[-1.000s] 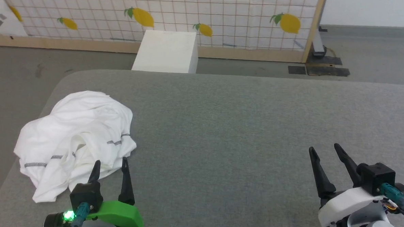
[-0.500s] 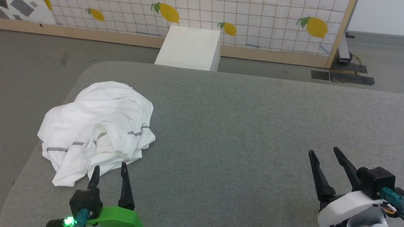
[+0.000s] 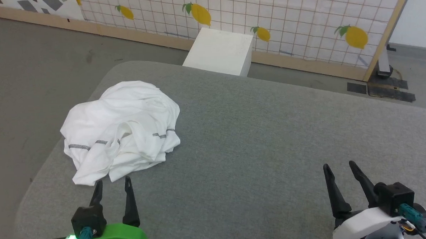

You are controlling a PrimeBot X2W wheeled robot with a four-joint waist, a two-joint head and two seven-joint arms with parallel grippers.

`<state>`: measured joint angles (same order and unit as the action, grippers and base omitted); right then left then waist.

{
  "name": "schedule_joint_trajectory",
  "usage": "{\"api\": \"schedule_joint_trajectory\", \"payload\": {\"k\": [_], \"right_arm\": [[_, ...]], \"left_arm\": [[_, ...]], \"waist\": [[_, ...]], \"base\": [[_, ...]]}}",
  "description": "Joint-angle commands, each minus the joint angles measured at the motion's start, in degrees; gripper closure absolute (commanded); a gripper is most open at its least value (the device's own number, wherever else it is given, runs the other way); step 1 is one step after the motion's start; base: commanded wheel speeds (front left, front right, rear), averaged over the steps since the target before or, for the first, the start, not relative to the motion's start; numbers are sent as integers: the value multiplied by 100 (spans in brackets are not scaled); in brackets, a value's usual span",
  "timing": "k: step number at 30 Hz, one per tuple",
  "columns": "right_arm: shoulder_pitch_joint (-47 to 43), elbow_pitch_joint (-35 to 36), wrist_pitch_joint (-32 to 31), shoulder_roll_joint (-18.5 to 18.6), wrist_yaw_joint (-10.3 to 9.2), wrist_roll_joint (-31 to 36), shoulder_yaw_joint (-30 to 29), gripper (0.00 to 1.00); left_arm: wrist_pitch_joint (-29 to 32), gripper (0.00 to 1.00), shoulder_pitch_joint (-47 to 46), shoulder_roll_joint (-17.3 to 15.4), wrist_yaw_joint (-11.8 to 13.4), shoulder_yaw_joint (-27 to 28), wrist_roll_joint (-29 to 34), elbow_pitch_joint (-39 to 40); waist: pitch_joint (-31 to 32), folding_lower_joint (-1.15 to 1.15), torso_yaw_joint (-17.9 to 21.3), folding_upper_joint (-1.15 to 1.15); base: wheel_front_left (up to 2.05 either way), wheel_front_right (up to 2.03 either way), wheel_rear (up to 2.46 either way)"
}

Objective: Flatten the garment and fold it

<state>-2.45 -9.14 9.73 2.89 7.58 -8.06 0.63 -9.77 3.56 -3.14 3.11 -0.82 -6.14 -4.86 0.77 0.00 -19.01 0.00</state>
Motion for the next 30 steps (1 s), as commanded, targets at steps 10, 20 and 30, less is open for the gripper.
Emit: {"api": "schedule_joint_trajectory", "payload": {"k": [10, 20, 30], "right_arm": [[-124, -127, 183, -1, -7, -35, 2, 0], [-160, -213, 301, -2, -7, -71, -8, 0], [-203, -324, 419, -2, -8, -119, -2, 0]], "left_arm": [[-181, 0, 137, 20, 72, 21, -57, -63], [-298, 0, 180, 22, 110, 63, -134, -110], [-415, 0, 238, 24, 141, 86, -188, -186]], "waist": [[18, 0, -219, 0], [23, 0, -408, 0], [53, 0, -615, 0]], "base": [[0, 0, 0], [0, 0, 0], [0, 0, 0]]}}
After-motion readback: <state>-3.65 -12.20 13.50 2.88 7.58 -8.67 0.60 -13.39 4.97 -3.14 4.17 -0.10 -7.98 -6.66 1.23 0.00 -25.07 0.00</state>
